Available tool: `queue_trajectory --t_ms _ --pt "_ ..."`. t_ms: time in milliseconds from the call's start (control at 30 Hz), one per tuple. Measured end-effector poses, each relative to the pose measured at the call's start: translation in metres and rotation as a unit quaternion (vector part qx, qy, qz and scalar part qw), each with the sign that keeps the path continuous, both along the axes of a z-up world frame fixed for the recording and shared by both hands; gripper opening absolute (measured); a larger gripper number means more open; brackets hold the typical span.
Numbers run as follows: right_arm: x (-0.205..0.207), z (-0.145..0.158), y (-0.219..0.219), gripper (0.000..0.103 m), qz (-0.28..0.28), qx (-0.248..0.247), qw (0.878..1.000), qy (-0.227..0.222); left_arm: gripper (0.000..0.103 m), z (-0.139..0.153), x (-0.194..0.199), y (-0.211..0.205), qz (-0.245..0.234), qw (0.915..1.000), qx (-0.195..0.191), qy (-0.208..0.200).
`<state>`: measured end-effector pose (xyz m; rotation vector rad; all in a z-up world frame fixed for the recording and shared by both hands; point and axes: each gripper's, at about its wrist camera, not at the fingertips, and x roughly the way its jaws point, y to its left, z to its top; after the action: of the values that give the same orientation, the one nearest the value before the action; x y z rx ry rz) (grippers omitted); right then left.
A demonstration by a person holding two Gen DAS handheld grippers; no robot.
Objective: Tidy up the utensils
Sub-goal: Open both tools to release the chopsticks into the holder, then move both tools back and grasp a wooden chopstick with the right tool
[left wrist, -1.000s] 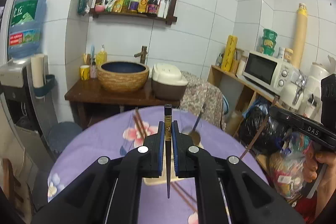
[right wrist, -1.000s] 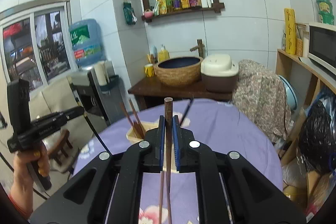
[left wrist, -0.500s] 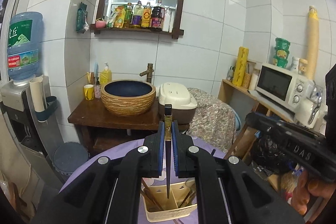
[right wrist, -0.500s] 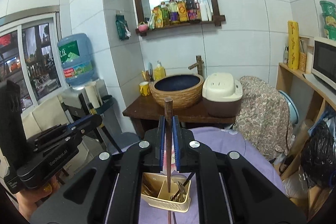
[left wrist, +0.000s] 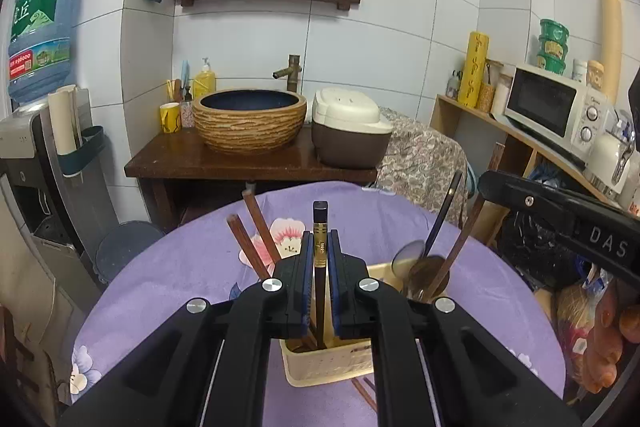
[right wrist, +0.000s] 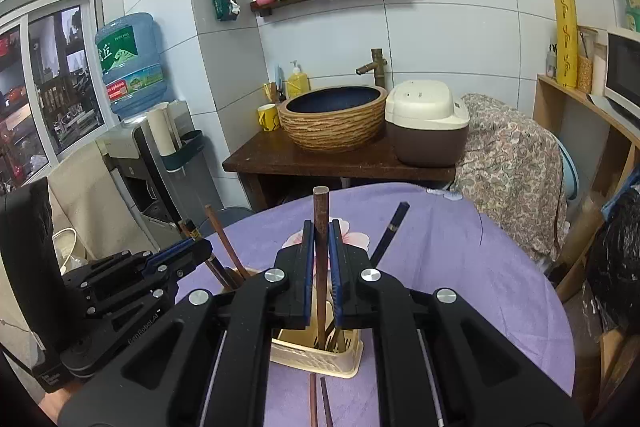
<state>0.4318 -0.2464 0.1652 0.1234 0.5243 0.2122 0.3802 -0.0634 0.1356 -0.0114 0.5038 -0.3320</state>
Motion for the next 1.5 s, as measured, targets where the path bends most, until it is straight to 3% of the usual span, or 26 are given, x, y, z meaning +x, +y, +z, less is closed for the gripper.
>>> queue_trajectory --t_ms 267,333,400,433,567,700,867,1100,1333,1433,1500 --pt "-0.001 -0.014 -0.002 0.009 -0.006 0.000 1.000 -0.005 0.009 -0.008 -0.003 -0.003 -0.001 0.9999 0.010 -0.004" --pt "-0.005 -0.015 -0.003 0.017 -0.005 0.003 1.000 -0.008 0.017 -0.006 -0.008 -0.002 -0.005 1.0000 0.006 -0.005" --pt "-0.013 -0.016 -0.006 0.039 -0.003 0.007 1.000 -0.021 0.044 -0.005 -0.017 0.000 -0.006 0.9999 0.004 -0.014" --pt "-0.019 -0.016 -0.007 0.048 -0.002 0.010 0.999 -0.031 0.048 -0.004 -0.022 0.001 -0.007 0.9998 0.001 -0.019" --pt "-0.045 -0.023 -0.008 0.048 0.010 -0.009 0.999 -0.046 0.056 -0.009 -0.051 0.011 -0.015 0.9995 -0.001 -0.028" --pt "-0.077 -0.051 -0.007 0.048 0.031 -0.043 0.998 -0.032 0.066 -0.031 -0.086 0.024 -0.012 0.9995 0.009 -0.029" --pt "-0.104 -0.121 -0.005 0.042 0.053 -0.081 0.994 0.051 0.066 -0.076 -0.117 0.041 -0.001 0.9997 0.023 0.012" --pt "-0.126 -0.202 0.002 0.029 0.084 -0.110 0.980 0.146 0.065 -0.128 -0.147 0.055 -0.006 0.9956 -0.001 0.094" --pt "-0.139 -0.228 0.008 0.017 0.090 -0.136 0.970 0.178 0.064 -0.137 -0.163 0.052 -0.011 0.9945 0.001 0.104" --pt "-0.144 -0.229 0.008 0.008 0.090 -0.134 0.971 0.178 0.064 -0.140 -0.165 0.047 -0.014 0.9943 0.002 0.106" --pt "-0.147 -0.231 0.007 0.008 0.078 -0.139 0.971 0.177 0.064 -0.144 -0.166 0.042 -0.018 0.9938 0.004 0.110"
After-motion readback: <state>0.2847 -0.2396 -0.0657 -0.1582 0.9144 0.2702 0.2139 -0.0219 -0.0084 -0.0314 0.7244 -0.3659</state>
